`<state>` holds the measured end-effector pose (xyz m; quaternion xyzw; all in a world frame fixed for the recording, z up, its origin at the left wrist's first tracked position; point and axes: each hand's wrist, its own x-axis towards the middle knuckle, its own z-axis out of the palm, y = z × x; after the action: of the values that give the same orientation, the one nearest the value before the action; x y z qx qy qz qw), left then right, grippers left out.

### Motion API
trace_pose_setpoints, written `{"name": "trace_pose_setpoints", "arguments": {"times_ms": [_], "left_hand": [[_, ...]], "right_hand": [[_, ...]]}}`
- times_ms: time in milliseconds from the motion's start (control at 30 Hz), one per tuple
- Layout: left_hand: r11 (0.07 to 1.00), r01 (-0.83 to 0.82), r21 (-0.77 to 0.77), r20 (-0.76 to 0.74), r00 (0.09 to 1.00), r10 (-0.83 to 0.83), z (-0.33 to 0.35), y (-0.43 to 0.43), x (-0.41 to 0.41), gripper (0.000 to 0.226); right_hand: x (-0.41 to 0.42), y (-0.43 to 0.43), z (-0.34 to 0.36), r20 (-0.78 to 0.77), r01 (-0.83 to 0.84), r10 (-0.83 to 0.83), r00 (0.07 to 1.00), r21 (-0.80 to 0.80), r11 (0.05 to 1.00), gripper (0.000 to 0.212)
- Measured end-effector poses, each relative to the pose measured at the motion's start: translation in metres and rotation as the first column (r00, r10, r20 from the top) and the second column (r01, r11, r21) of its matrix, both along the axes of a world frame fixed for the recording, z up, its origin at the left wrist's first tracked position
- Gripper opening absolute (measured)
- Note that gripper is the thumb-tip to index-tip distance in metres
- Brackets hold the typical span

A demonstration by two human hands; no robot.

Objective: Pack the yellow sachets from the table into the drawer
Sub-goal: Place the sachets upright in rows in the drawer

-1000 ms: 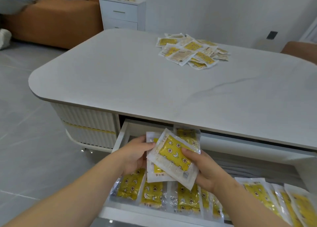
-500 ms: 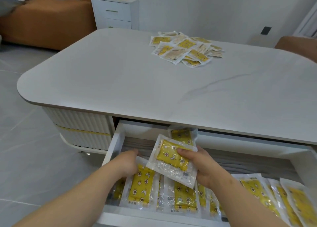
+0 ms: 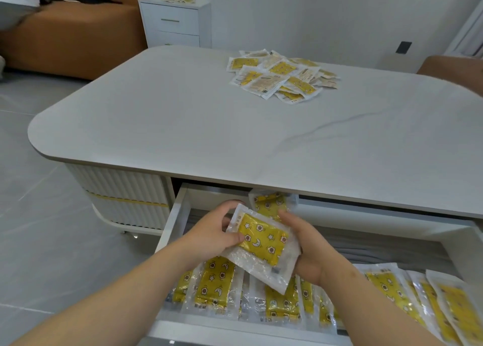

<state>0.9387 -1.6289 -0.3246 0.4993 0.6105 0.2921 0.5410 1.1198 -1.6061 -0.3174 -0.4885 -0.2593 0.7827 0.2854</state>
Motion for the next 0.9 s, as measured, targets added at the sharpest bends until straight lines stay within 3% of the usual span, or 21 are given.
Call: {"name": "trace_pose_setpoints", "arguments": {"times_ms": [67, 167, 267, 400, 567, 700, 767, 833, 900], "left_hand": [[1.0, -0.026, 0.006, -0.017, 1.0, 0.026, -0.002, 0.0, -0.002, 0.046], [0.999, -0.032, 0.015, -0.151, 0.988, 0.033, -0.008, 0.003, -0.009, 0.035], [0.996, 0.087, -0.031, -0.294, 0.951, -0.092, -0.008, 0.001, -0.012, 0.03], [0.928, 0.353, -0.119, -0.55, 0.755, -0.357, -0.012, -0.003, -0.007, 0.041], [0.905, 0.424, -0.042, -0.764, 0.57, -0.302, -0.024, -0.004, -0.003, 0.038], [0.828, 0.521, -0.207, -0.77, 0.436, -0.466, -0.03, -0.005, 0.002, 0.065], [0.786, 0.534, -0.312, -0.743, 0.379, -0.552, -0.029, -0.006, 0.003, 0.083], [0.785, 0.53, -0.321, -0.75, 0.364, -0.553, -0.029, -0.006, 0.001, 0.09], [0.801, 0.52, -0.295, -0.758, 0.383, -0.528, -0.028, -0.006, -0.001, 0.092]], "right_hand": [[0.002, 0.002, 0.0, 0.003, 0.072, -0.072, 0.997, 0.0, 0.997, 0.027], [0.004, 0.005, -0.009, 0.163, 0.151, -0.167, 0.972, 0.104, 0.983, 0.026], [0.008, 0.006, -0.013, 0.274, 0.152, -0.208, 0.939, 0.214, 0.965, 0.006], [0.008, 0.003, -0.011, 0.416, -0.016, -0.083, 0.906, 0.231, 0.973, 0.021], [0.008, -0.002, -0.015, 0.647, -0.271, 0.136, 0.75, 0.113, 0.956, 0.028], [0.007, -0.007, -0.018, 0.805, -0.506, 0.288, 0.518, 0.018, 0.862, 0.03], [0.007, -0.008, -0.019, 0.811, -0.546, 0.328, 0.484, -0.012, 0.837, 0.029], [0.007, -0.007, -0.021, 0.824, -0.538, 0.312, 0.473, -0.011, 0.843, 0.027], [0.009, -0.005, -0.022, 0.805, -0.45, 0.259, 0.533, 0.011, 0.893, 0.024]]}}
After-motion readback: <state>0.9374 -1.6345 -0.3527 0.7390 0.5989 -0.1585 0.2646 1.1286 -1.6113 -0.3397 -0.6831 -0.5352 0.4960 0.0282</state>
